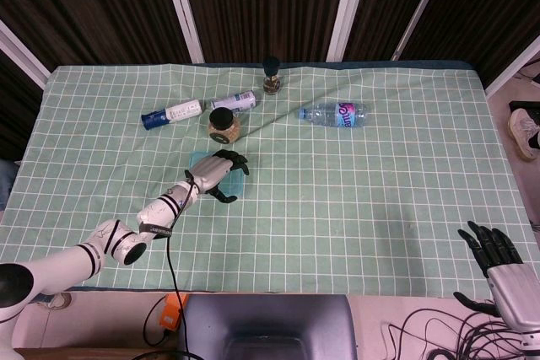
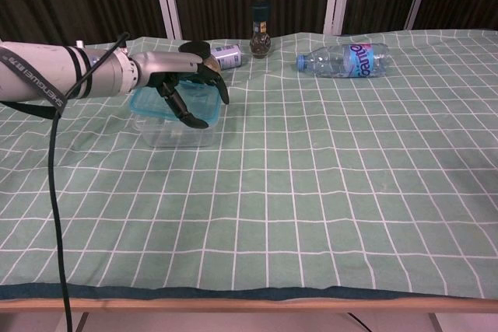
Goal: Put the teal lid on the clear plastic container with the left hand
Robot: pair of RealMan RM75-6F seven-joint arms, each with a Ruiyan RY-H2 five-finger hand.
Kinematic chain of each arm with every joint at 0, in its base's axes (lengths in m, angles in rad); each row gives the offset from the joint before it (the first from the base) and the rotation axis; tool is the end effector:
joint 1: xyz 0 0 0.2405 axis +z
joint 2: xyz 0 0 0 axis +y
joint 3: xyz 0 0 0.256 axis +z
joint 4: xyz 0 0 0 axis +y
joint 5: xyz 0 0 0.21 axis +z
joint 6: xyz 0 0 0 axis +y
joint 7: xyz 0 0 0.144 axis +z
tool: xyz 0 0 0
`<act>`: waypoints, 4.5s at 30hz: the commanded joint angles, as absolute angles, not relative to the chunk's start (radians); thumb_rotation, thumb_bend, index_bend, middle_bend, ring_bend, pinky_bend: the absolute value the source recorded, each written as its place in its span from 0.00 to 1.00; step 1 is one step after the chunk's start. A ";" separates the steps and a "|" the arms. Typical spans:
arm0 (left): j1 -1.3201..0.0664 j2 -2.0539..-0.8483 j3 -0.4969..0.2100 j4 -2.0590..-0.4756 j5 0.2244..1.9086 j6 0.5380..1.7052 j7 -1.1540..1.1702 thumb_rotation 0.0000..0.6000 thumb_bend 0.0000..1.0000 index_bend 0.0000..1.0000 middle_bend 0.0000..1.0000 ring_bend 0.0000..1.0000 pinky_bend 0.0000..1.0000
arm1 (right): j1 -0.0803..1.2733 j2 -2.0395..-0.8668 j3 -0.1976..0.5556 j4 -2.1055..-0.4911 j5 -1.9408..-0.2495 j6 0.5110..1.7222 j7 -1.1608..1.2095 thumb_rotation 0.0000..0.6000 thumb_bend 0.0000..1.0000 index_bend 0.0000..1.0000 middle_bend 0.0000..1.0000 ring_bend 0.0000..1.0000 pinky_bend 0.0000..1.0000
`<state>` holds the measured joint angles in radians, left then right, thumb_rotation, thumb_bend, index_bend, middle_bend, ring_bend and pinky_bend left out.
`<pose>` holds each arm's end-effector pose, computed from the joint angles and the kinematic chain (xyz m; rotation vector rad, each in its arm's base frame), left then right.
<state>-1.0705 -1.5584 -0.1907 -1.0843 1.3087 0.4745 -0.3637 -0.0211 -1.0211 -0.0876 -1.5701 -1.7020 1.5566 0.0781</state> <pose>-0.1043 0.4359 -0.0277 -2.0821 -1.2242 -0.8727 -0.3218 -0.1169 0.1737 1.5497 -0.9179 0.8360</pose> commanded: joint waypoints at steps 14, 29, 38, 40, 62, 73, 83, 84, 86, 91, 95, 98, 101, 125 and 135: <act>-1.067 -1.564 -0.178 -1.062 1.326 0.475 -0.408 1.00 0.31 0.31 0.37 0.60 0.73 | -0.019 -1.024 -0.084 -1.571 -1.698 1.549 0.071 1.00 0.22 0.00 0.00 0.00 0.00; -1.051 -1.569 -0.173 -1.053 1.337 0.496 -0.468 1.00 0.31 0.31 0.36 0.44 0.51 | -0.021 -1.021 -0.084 -1.568 -1.699 1.552 0.081 1.00 0.22 0.00 0.00 0.00 0.00; -1.039 -1.571 -0.169 -1.043 1.350 0.518 -0.493 1.00 0.31 0.13 0.15 0.07 0.12 | -0.020 -1.022 -0.084 -1.569 -1.700 1.548 0.076 1.00 0.22 0.00 0.00 0.00 0.00; -1.038 -1.571 -0.168 -1.042 1.354 0.522 -0.497 1.00 0.31 0.06 0.08 0.01 0.08 | -0.020 -1.022 -0.084 -1.569 -1.700 1.548 0.075 1.00 0.22 0.00 0.00 0.00 0.00; -1.027 -1.556 -0.136 -1.048 1.374 0.525 -0.499 1.00 0.30 0.00 0.00 0.00 0.02 | -0.024 -1.022 -0.081 -1.568 -1.700 1.558 0.079 1.00 0.22 0.00 0.00 0.00 0.00; -1.025 -1.551 -0.137 -1.057 1.364 0.528 -0.479 1.00 0.29 0.00 0.00 0.00 0.02 | -0.023 -1.022 -0.082 -1.569 -1.701 1.555 0.076 1.00 0.22 0.00 0.00 0.00 0.00; -1.024 -1.550 -0.135 -1.065 1.340 0.513 -0.441 1.00 0.27 0.00 0.00 0.00 0.00 | -0.025 -1.022 -0.083 -1.567 -1.705 1.559 0.079 1.00 0.22 0.00 0.00 0.00 0.00; -1.024 -1.551 -0.135 -1.065 1.336 0.510 -0.438 1.00 0.26 0.00 0.00 0.00 0.00 | -0.025 -1.022 -0.083 -1.567 -1.705 1.559 0.079 1.00 0.22 0.00 0.00 0.00 0.00; -1.024 -1.553 -0.138 -1.064 1.328 0.506 -0.431 1.00 0.26 0.00 0.00 0.00 0.00 | -0.025 -1.022 -0.083 -1.567 -1.705 1.558 0.078 1.00 0.22 0.00 0.00 0.00 0.00; -1.025 -1.554 -0.142 -1.067 1.316 0.503 -0.414 1.00 0.25 0.00 0.00 0.00 0.00 | -0.025 -1.021 -0.082 -1.566 -1.704 1.560 0.080 1.00 0.22 0.00 0.00 0.00 0.00; -1.022 -1.553 -0.146 -1.074 1.311 0.511 -0.402 1.00 0.25 0.00 0.00 0.00 0.00 | -0.025 -1.021 -0.082 -1.567 -1.704 1.558 0.080 1.00 0.22 0.00 0.00 0.00 0.00; -1.021 -1.554 -0.148 -1.076 1.308 0.513 -0.393 1.00 0.25 0.00 0.00 0.00 0.00 | -0.025 -1.021 -0.082 -1.566 -1.705 1.560 0.081 1.00 0.22 0.00 0.00 0.00 0.00; -1.020 -1.555 -0.151 -1.077 1.303 0.517 -0.383 1.00 0.25 0.00 0.00 0.00 0.00 | -0.025 -1.021 -0.082 -1.566 -1.705 1.559 0.082 1.00 0.22 0.00 0.00 0.00 0.00; -0.995 -1.486 -0.181 -1.241 1.274 0.631 -0.225 1.00 0.25 0.00 0.00 0.00 0.00 | -0.024 -1.017 -0.089 -1.561 -1.724 1.563 0.089 1.00 0.22 0.00 0.00 0.00 0.00; -0.947 -1.453 -0.154 -1.358 1.172 0.731 0.026 1.00 0.25 0.00 0.00 0.02 0.00 | -0.029 -1.013 -0.098 -1.552 -1.747 1.582 0.109 1.00 0.22 0.00 0.00 0.00 0.00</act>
<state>-0.9616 -1.4551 -0.1638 -1.3350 1.2025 0.7020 -0.0213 -0.0286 -1.0133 -0.0977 -1.5524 -1.7468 1.5820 0.1089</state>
